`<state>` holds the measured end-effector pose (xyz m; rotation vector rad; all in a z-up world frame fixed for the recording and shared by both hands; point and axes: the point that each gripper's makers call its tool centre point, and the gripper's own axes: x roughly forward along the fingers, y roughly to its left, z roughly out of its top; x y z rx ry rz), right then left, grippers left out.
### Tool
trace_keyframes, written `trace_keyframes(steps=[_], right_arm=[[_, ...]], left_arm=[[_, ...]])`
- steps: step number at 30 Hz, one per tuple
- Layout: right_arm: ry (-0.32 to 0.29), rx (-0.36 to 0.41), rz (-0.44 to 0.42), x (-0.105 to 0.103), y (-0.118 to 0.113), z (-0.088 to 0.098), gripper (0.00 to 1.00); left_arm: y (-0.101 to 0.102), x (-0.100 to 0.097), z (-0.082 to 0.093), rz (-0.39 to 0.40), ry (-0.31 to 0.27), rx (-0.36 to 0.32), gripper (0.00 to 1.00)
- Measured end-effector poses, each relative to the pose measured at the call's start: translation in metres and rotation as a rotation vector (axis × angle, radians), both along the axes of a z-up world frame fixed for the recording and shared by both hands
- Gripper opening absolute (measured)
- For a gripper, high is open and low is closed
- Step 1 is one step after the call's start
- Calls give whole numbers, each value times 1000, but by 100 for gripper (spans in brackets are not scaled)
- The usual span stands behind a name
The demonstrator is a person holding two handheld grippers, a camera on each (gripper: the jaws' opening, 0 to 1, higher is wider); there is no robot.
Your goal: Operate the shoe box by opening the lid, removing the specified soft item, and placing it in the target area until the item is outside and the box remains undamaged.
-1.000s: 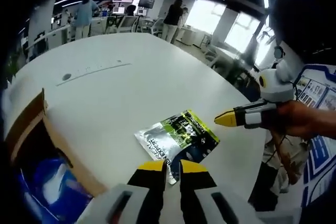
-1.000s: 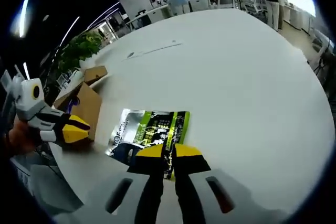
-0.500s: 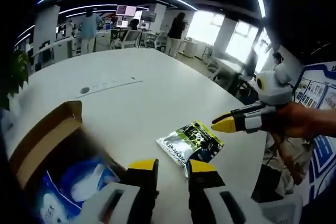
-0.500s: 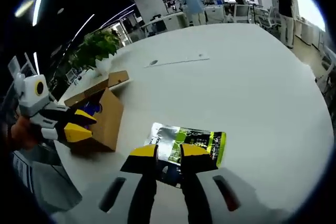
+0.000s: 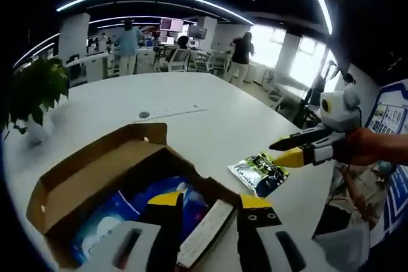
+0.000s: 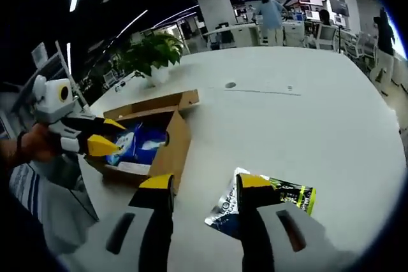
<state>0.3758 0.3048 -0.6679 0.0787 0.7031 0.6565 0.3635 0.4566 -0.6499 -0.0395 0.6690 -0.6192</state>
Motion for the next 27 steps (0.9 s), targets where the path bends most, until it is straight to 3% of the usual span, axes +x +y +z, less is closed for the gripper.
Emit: trace_keyframes(steps=[11,27], right_arm=[[-10,13,110,-14,56,7,41],[2,17,211,-18,118,7,41]], left_arm=[[70,-20,10,98,-16,31,37],[134,-39,14,200,-26,31,41]])
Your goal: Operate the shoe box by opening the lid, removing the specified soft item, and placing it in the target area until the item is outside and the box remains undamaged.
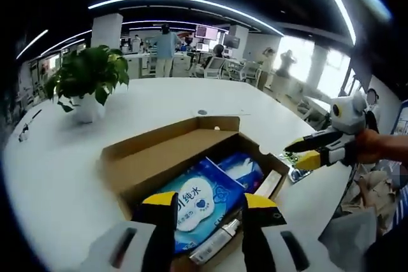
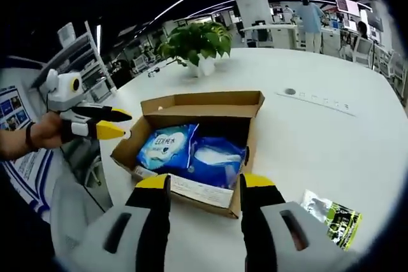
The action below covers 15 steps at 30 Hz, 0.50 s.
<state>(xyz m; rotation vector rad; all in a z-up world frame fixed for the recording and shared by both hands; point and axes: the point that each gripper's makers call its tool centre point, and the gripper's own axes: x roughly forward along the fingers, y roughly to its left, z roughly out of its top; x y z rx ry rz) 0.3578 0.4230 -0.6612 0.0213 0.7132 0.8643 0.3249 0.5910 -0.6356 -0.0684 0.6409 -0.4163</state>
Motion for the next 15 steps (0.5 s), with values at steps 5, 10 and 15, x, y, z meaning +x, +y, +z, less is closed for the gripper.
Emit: trace_keyframes(steps=[5,10,15], right_arm=[[5,9,12,5,15,-1,40],[12,14,24,6,26,-3,39],[20,10,37,5,34,-7,39]], left_arm=[[20,-3,0,34,-1,-4,41],[31,-4,-2,52,8,-5,41],[38,-7,-3,68,12,-14,41]])
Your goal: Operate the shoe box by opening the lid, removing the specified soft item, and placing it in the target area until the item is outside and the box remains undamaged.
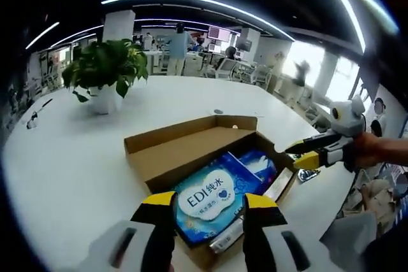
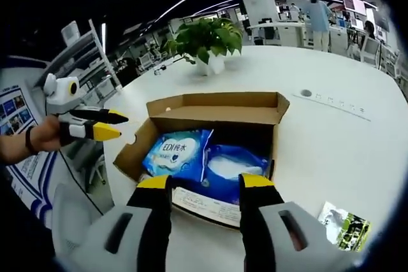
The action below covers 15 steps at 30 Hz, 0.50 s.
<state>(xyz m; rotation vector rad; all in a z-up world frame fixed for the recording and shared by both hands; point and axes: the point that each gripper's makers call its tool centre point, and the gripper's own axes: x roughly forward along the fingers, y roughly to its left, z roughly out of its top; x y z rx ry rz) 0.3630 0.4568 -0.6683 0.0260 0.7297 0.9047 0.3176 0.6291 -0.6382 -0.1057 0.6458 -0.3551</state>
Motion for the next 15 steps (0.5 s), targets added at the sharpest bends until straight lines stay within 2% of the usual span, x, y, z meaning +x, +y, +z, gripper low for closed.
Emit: trace_keyframes(steps=[15], right_arm=[[32,-10,16,13,19,-12,35]], left_arm=[[6,-23,6,24,-7,-24,41]])
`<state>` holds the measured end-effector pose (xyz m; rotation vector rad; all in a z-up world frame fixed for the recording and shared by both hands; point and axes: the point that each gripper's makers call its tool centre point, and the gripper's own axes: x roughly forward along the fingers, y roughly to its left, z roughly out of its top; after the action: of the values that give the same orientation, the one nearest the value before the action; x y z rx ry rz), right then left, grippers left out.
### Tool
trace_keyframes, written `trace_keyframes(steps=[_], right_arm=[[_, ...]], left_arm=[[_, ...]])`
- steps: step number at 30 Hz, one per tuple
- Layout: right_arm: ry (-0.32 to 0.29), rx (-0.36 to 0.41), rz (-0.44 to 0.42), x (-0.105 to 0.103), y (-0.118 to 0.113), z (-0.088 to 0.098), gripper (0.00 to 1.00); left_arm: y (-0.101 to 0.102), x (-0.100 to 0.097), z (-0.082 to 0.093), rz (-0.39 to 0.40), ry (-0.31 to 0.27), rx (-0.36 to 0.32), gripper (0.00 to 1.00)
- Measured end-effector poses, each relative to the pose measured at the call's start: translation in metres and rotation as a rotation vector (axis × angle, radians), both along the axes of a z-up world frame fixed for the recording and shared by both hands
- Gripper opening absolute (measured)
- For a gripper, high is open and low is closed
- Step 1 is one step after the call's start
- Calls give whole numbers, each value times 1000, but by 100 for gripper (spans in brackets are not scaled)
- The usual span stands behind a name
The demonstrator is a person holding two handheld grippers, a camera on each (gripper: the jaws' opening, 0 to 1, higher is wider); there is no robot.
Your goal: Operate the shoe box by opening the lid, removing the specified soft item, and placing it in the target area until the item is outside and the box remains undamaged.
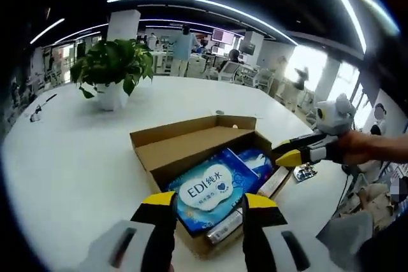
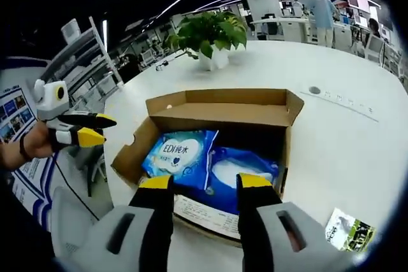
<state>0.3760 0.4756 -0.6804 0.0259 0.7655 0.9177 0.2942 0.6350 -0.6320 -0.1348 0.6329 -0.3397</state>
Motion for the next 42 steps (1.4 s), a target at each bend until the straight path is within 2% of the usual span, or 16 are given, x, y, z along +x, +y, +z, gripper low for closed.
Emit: trace_keyframes(steps=[15,22,28,31,37,40,42], right_arm=[[58,-11,26,8,37,-25,30],[72,-23,55,13,49,-34,28],[100,-44,51,13,54,-45,18],[140,-75,-4,15,50,-56,7],[168,-45,-19,13,57,-55,3],[205,-39,-50,12,58,-57,1],[202,-41,-51,12,60,-57,1]], left_arm=[[28,-11,3,78,-6,-5,40],[32,-19,3,102,-7,-5,39],[38,-22,3,120,-7,-5,38],[40,-23,2,126,-7,-8,38],[42,-20,2,132,-9,-16,37],[42,-17,3,133,-13,-17,37],[41,-15,4,129,-15,-19,37]])
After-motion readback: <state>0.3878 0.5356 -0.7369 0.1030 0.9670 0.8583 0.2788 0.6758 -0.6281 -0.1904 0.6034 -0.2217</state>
